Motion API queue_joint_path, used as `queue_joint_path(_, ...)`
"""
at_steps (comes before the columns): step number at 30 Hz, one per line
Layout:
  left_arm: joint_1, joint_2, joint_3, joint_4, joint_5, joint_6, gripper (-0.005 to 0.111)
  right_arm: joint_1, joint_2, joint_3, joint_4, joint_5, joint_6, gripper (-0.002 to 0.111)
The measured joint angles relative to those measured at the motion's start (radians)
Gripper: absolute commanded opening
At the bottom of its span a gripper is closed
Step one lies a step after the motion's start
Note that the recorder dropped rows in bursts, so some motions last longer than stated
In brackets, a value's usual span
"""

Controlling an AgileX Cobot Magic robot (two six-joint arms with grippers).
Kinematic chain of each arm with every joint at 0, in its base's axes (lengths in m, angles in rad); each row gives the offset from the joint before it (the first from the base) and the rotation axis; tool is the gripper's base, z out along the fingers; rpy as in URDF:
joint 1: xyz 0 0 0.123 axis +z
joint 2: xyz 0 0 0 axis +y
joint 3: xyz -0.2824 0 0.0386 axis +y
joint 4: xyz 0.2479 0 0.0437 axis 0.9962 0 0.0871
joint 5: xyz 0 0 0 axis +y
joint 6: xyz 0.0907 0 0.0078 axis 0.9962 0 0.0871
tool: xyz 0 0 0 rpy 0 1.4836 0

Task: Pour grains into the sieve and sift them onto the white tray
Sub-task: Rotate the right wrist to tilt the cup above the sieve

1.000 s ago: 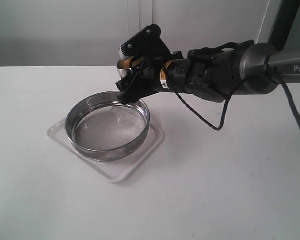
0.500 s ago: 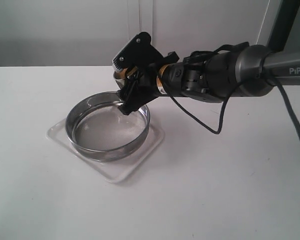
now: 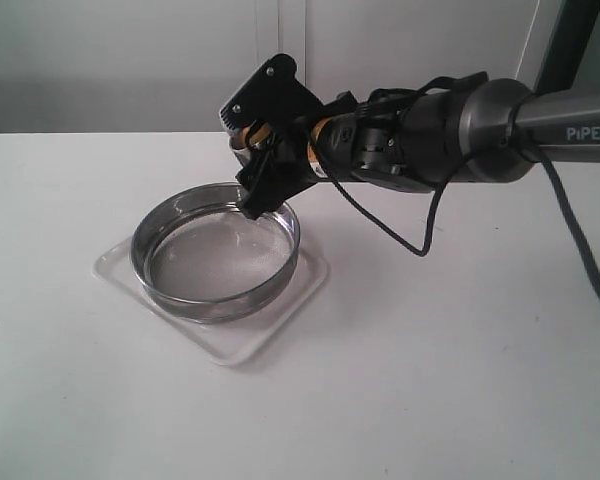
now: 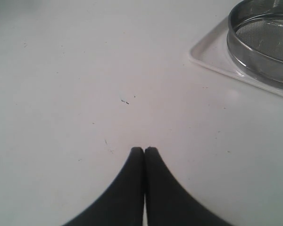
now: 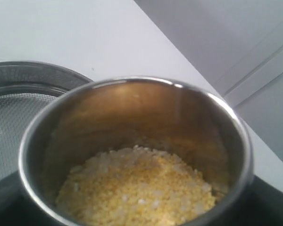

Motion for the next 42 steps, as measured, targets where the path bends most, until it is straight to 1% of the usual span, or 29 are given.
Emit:
queue_joint_path(2, 0.0, 0.0, 0.0, 0.0, 0.0, 0.0, 0.0, 0.0, 0.0, -0.002, 0.0, 0.0, 0.028, 0.0)
queue_joint_path(9, 0.0, 0.0, 0.0, 0.0, 0.0, 0.0, 0.0, 0.0, 0.0, -0.011, 0.0, -0.032, 0.263, 0.0)
queue_joint_path(29, 0.0, 0.0, 0.0, 0.0, 0.0, 0.0, 0.0, 0.009, 0.0, -0.011, -0.036, -0.079, 0.283, 0.0)
queue_joint_path(32, 0.0, 0.0, 0.0, 0.0, 0.0, 0.0, 0.0, 0.009, 0.0, -0.011, 0.041, -0.092, 0.195, 0.0)
queue_joint_path(35, 0.0, 0.0, 0.0, 0.0, 0.0, 0.0, 0.0, 0.009, 0.0, -0.011, 0.193, -0.089, 0.028, 0.0)
queue_joint_path(40, 0.0, 0.0, 0.0, 0.0, 0.0, 0.0, 0.0, 0.009, 0.0, -0.011, 0.475, -0.058, -0.318, 0.0)
queue_joint_path(42, 0.0, 0.0, 0.0, 0.0, 0.0, 0.0, 0.0, 0.009, 0.0, -0.011, 0.55, -0.035, -0.423, 0.0)
